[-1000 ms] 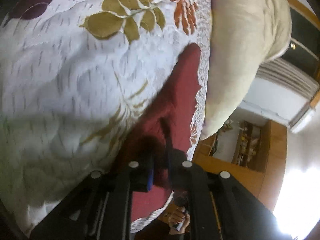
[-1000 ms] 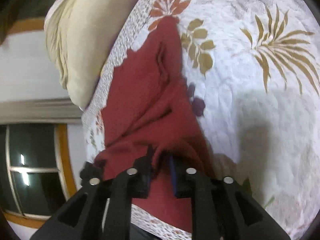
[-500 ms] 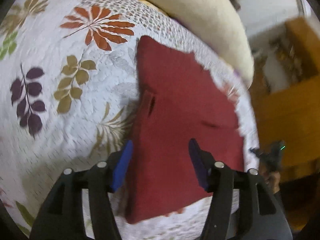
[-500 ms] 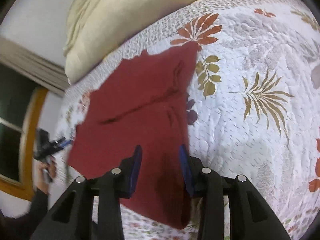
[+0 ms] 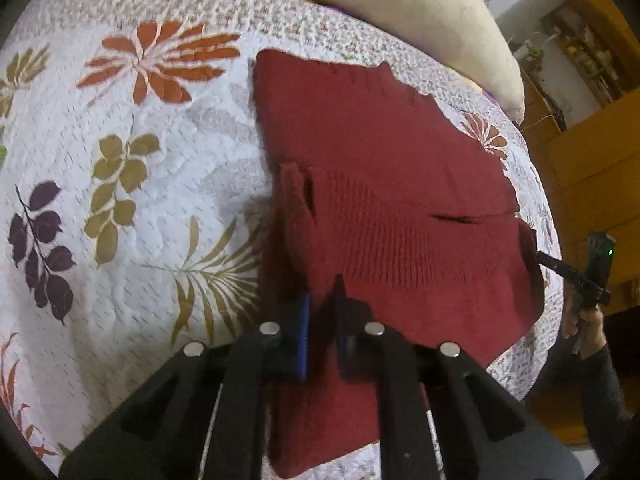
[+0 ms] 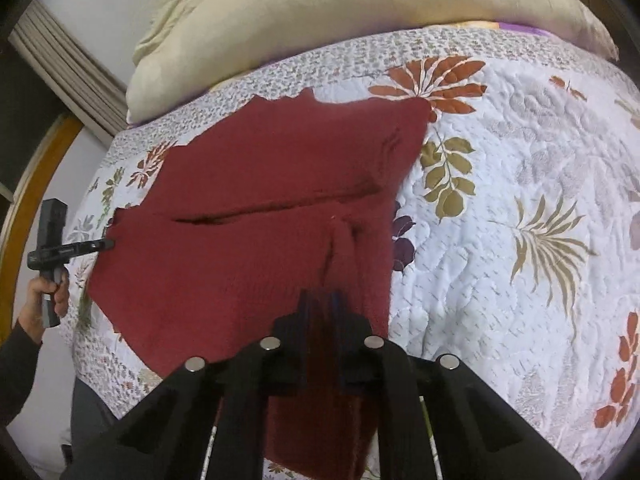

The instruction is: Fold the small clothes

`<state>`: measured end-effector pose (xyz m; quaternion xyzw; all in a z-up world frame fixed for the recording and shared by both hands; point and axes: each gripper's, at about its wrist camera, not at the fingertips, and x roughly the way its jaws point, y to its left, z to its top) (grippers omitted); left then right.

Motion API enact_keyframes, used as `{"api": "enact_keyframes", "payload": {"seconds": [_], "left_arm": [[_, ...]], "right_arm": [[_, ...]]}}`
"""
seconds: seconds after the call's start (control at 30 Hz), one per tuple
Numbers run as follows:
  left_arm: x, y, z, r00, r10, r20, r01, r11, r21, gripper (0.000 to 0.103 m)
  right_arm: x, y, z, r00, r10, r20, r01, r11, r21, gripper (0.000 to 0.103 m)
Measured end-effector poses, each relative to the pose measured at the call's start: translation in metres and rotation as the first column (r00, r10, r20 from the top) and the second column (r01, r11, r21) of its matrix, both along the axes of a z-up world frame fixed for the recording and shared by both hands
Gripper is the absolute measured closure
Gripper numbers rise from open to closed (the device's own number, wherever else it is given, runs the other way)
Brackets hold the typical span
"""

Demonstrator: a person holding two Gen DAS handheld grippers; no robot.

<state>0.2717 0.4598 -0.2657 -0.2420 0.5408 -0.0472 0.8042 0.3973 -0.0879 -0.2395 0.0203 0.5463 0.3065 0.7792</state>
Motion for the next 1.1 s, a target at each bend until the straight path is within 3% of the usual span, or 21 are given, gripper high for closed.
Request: {"api": "enact_keyframes", "payload": {"seconds": [0.1, 0.2, 0.3, 0.37, 0.4, 0.47, 0.67, 0.73, 0.83, 0.87, 0.9, 0.93, 0.97, 1.1], "left_arm": [[-0.002, -0.004, 0.003, 0.999, -0.009, 0.031, 0.009, 1.0, 0.005, 0.095], [-0.001, -0.005, -0.001, 1.0, -0.007, 0.025, 0.007, 1.0, 0.008, 0.095], [0.0, -0.004, -0.004, 1.0, -0.005, 0.02, 0.004, 1.0, 0.01, 0.095], [-0.003, -0.002, -0.005, 1.0, 0.006, 0.028, -0.005, 1.0, -0.03, 0.096], [-0.004, -0.002, -0.005, 0.999, 0.008, 0.035, -0.006, 0.999, -0.046, 0.097], [-0.009, -0.009, 0.004, 0.998, -0.004, 0.058, 0.004, 1.0, -0.005, 0.098], [-0.021, -0.012, 0.02, 0.993, -0.003, 0.122, 0.008, 0.999, -0.035, 0.098], [-0.021, -0.009, 0.017, 0.993, 0.011, 0.116, -0.006, 0.999, -0.045, 0.098], [-0.021, -0.004, 0.014, 0.994, 0.024, 0.108, -0.018, 0.998, -0.059, 0.098], [-0.021, -0.004, 0.013, 0.994, 0.021, 0.103, -0.015, 0.998, -0.055, 0.098], [-0.02, -0.004, 0.011, 0.995, 0.016, 0.099, -0.011, 0.999, -0.052, 0.098], [-0.019, -0.005, 0.009, 0.996, 0.008, 0.093, -0.004, 0.999, -0.044, 0.097], [-0.017, -0.005, 0.007, 0.996, 0.004, 0.087, 0.0, 0.999, -0.04, 0.097], [-0.015, -0.005, 0.002, 0.997, 0.009, 0.077, -0.006, 0.999, -0.044, 0.097]], "right_arm": [[0.002, 0.003, -0.005, 1.0, 0.006, -0.024, -0.006, 1.0, 0.0, 0.091], [0.004, 0.01, -0.01, 0.999, 0.007, -0.033, -0.008, 1.0, -0.029, 0.074], [0.007, 0.016, -0.011, 1.0, 0.009, -0.023, -0.01, 0.999, -0.046, 0.073], [0.008, 0.016, -0.011, 1.0, 0.005, -0.016, -0.006, 0.999, -0.053, 0.083], [0.008, 0.016, -0.011, 1.0, 0.005, -0.015, -0.006, 0.998, -0.07, 0.093], [0.006, 0.016, -0.007, 1.0, 0.007, 0.005, -0.007, 0.997, -0.071, 0.094], [0.0, 0.005, 0.015, 0.997, -0.004, 0.072, 0.008, 0.998, -0.055, 0.093], [0.003, 0.001, 0.013, 0.997, -0.025, 0.078, 0.031, 0.997, -0.069, 0.103], [0.006, -0.003, 0.01, 0.997, -0.041, 0.062, 0.044, 0.998, -0.047, 0.103], [0.007, -0.003, 0.008, 0.999, -0.033, 0.043, 0.035, 0.999, -0.041, 0.101], [0.009, -0.002, 0.005, 0.999, -0.037, 0.034, 0.039, 0.998, -0.049, 0.089], [0.01, 0.0, 0.002, 0.998, -0.046, 0.031, 0.048, 0.997, -0.064, 0.065], [0.01, 0.001, 0.0, 0.998, -0.05, 0.033, 0.053, 0.996, -0.075, 0.055], [0.014, 0.005, -0.008, 0.996, -0.071, 0.051, 0.076, 0.992, -0.104, 0.053]]}}
